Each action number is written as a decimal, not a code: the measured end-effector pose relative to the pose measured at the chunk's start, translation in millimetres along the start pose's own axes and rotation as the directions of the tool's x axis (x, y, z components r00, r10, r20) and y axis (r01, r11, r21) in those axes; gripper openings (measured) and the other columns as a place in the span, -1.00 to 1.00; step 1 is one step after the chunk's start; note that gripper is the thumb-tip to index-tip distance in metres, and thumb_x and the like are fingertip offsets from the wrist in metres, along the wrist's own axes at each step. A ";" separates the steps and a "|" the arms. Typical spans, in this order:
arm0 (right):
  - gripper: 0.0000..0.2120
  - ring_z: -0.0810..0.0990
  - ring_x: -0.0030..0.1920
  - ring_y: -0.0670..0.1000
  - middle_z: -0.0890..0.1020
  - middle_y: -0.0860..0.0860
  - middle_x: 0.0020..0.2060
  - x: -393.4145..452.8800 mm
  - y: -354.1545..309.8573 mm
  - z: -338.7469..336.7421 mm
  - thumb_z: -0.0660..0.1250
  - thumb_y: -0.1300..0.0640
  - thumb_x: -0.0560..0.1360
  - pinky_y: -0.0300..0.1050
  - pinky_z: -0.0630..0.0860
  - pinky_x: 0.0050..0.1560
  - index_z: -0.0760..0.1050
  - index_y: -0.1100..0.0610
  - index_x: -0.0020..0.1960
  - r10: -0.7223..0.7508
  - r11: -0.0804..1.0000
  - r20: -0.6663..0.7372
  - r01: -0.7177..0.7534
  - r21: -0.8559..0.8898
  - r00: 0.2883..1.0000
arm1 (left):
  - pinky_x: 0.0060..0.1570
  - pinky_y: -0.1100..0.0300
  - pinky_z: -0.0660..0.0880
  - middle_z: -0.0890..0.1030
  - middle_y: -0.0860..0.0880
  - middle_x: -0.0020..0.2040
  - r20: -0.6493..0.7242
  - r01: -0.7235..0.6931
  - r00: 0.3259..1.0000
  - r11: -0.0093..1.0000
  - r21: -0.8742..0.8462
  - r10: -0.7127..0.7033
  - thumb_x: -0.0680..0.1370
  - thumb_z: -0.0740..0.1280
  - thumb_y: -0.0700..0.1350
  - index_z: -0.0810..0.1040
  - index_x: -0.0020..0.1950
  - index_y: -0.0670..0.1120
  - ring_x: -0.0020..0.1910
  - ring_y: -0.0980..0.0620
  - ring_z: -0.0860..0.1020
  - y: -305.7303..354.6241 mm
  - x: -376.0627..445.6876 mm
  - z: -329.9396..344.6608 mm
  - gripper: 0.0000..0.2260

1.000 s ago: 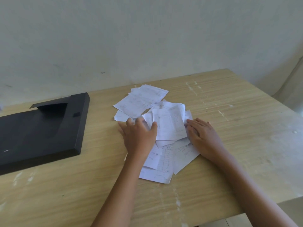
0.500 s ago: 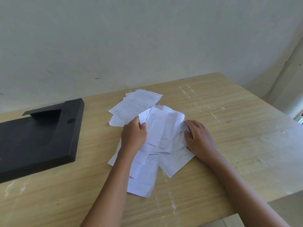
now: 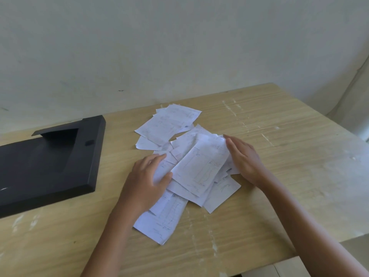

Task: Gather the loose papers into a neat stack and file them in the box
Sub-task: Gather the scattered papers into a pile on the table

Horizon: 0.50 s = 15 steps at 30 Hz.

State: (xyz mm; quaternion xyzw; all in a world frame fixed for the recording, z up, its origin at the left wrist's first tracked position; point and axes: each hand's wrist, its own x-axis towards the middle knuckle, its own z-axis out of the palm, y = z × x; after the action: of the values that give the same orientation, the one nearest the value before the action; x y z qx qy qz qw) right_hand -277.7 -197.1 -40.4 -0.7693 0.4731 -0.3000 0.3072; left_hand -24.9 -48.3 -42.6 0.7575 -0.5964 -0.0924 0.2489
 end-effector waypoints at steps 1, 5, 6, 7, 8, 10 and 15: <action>-0.53 0.30 0.51 -0.01 0.44 -0.07 0.46 3.9 0.2 2.0 0.00 -0.17 0.67 0.14 0.18 0.52 0.38 -0.03 0.48 -0.007 1.000 0.021 0.008 -0.023 1.000 | 0.53 0.06 0.23 0.31 0.18 0.55 0.039 0.017 0.999 1.000 0.010 -0.017 0.60 0.28 0.20 0.38 0.55 0.14 0.57 0.09 0.20 -5.1 -6.3 0.9 -0.49; -0.58 0.12 0.59 0.05 0.35 -0.06 0.52 0.6 3.6 14.5 0.22 -0.17 0.59 0.14 -0.12 0.57 0.43 -0.11 0.42 0.054 0.953 0.078 -0.029 -0.301 0.996 | 0.60 -0.02 0.03 0.13 0.13 0.66 0.053 0.077 0.995 0.988 0.131 -0.084 0.67 0.11 0.21 0.28 0.59 0.18 0.66 0.02 0.00 -1.3 -11.2 15.8 -0.52; -0.58 0.11 0.59 0.04 0.35 -0.06 0.52 -3.8 3.1 16.7 0.23 -0.15 0.60 0.12 -0.15 0.56 0.43 -0.10 0.42 0.042 0.949 0.071 -0.018 -0.315 0.997 | 0.60 -0.06 -0.02 0.10 0.11 0.67 0.033 0.124 0.991 0.981 0.146 -0.130 0.69 0.05 0.18 0.24 0.61 0.18 0.67 0.01 -0.03 5.2 -9.9 21.2 -0.54; -0.59 0.12 0.58 0.04 0.36 -0.07 0.51 -8.5 0.9 18.7 0.22 -0.14 0.60 0.11 -0.15 0.56 0.43 -0.09 0.42 0.033 0.950 0.052 -0.015 -0.312 0.998 | 0.61 -0.10 -0.06 0.07 0.10 0.68 0.004 0.188 0.982 0.971 0.150 -0.191 0.71 -0.01 0.15 0.21 0.62 0.18 0.67 -0.01 -0.05 13.1 -8.3 26.4 -0.55; -0.60 0.17 0.57 0.03 0.39 -0.07 0.48 -12.3 -1.9 20.8 0.21 -0.12 0.60 0.10 -0.14 0.57 0.44 -0.06 0.41 0.028 0.953 0.023 -0.019 -0.303 0.999 | 0.60 -0.13 -0.09 0.06 0.09 0.69 -0.033 0.255 0.967 0.956 0.142 -0.253 0.72 -0.06 0.12 0.18 0.62 0.18 0.68 -0.03 -0.07 21.7 -6.2 31.5 -0.55; -0.59 0.29 0.51 0.01 0.46 -0.05 0.42 -18.9 -8.3 25.0 0.20 -0.11 0.60 0.07 -0.11 0.57 0.46 0.00 0.40 0.035 0.958 -0.032 -0.043 -0.284 0.999 | 0.60 -0.14 -0.13 0.08 0.07 0.68 -0.087 0.367 0.928 0.929 0.045 -0.363 0.73 -0.11 0.09 0.18 0.63 0.15 0.68 -0.05 -0.08 40.6 -0.3 40.1 -0.55; -0.58 0.39 0.43 0.05 0.50 0.00 0.38 -27.4 -16.4 22.5 0.23 -0.08 0.60 0.15 0.06 0.57 0.46 0.05 0.40 0.036 0.980 -0.121 -0.059 -0.188 0.992 | 0.60 0.02 0.06 0.23 0.14 0.62 -0.057 0.294 0.916 0.761 -0.578 -0.397 0.73 -0.02 0.09 0.21 0.63 0.14 0.63 0.09 0.13 56.7 -1.2 24.0 -0.56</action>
State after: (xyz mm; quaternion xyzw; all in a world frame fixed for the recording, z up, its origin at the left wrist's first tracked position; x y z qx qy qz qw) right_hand -262.1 -161.9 -46.9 -0.7649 0.5352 -0.2900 0.2106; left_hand -84.3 -62.9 -35.7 0.7536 -0.3680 -0.2394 0.4893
